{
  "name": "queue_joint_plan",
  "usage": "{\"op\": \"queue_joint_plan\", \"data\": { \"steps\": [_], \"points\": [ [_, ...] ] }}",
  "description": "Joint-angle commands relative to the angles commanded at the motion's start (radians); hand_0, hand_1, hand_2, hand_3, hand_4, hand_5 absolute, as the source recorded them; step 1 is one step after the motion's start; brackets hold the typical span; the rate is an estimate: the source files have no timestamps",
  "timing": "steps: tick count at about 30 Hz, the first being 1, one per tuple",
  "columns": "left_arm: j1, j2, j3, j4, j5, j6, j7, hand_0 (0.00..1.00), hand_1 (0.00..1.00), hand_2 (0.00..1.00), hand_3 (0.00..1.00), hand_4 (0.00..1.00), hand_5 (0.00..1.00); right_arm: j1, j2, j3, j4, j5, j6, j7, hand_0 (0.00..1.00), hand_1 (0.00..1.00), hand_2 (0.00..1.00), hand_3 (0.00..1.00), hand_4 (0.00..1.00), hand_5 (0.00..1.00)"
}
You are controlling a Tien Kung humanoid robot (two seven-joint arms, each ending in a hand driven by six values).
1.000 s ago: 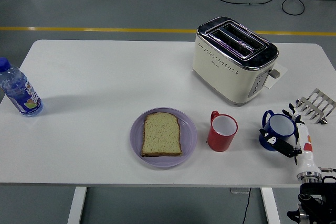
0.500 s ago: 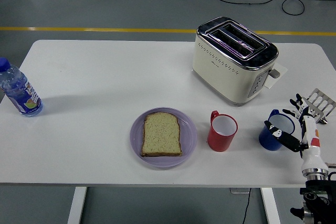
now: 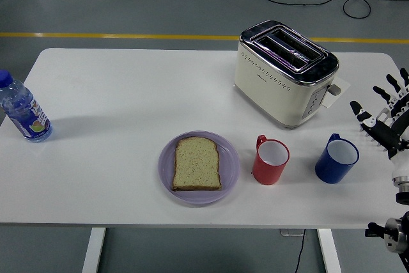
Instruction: Pick up the cup,pour liquid into bread,place the cup on the desk
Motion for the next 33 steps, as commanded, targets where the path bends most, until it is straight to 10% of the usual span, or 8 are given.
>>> {"op": "queue_joint_plan", "data": {
  "steps": [13,19,33],
  "points": [
    [-0.003,0.001,-0.01,-0.002,0.002,0.001,0.0,0.646,0.59,0.589,0.526,0.288,0.759,0.027,0.011,0.164,-0.036,0.514,0.312,-0.248,0.719,0.668,0.695,0.635,0.649,0.26],
    [-0.006,0.0,-0.011,-0.002,0.003,0.001,-0.001,0.645,0.59,0.589,0.527,0.289,0.759,0.033,0.022,0.212,-0.08,0.735,0.357,-0.325,0.721,0.676,0.694,0.644,0.644,0.301],
    [-0.008,0.0,-0.014,-0.002,0.004,0.001,-0.001,0.647,0.588,0.59,0.527,0.294,0.758,0.034,0.043,0.256,-0.143,0.813,0.378,-0.393,0.702,0.651,0.69,0.635,0.629,0.295]
  ]
}}
